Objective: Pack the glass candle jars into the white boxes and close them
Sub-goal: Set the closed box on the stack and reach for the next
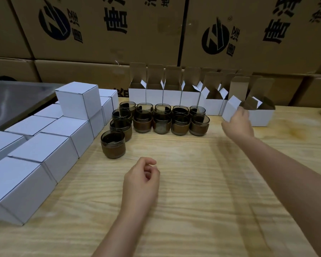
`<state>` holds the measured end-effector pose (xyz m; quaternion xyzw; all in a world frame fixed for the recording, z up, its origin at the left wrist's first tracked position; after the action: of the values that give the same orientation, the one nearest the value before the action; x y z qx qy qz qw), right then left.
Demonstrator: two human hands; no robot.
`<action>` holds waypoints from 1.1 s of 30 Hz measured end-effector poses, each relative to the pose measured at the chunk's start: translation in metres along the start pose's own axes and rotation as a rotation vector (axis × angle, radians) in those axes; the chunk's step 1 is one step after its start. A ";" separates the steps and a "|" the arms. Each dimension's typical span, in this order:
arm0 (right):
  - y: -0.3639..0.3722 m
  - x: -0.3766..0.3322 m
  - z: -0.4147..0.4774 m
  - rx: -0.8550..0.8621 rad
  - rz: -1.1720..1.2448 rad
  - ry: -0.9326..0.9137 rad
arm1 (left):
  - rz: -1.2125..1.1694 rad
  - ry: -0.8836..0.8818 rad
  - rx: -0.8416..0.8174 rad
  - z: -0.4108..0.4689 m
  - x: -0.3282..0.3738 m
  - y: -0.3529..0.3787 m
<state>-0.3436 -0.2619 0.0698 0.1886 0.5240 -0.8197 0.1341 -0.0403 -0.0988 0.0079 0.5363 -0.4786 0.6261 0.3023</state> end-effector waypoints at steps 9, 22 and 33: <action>-0.002 0.052 0.053 -0.172 -0.170 -0.003 | -0.019 0.020 0.011 0.003 -0.001 0.001; -0.013 0.010 0.018 -0.224 -0.246 -0.264 | -0.055 0.012 -0.012 0.003 -0.003 0.002; -0.025 -0.102 -0.137 -0.162 -0.086 -0.443 | -0.047 0.015 -0.109 -0.001 0.006 0.006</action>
<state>-0.2394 -0.1244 0.0838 -0.0297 0.5534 -0.8012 0.2256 -0.0481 -0.1006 0.0122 0.5253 -0.4969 0.5960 0.3491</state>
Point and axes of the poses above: each hand's wrist, its own z-axis towards the middle knuckle, its own y-axis out of the palm, x = y × z, the point moved 7 cm from there along z, towards the middle knuckle, and after that the axes turned 15 degrees about -y, right-handed, at the moved point
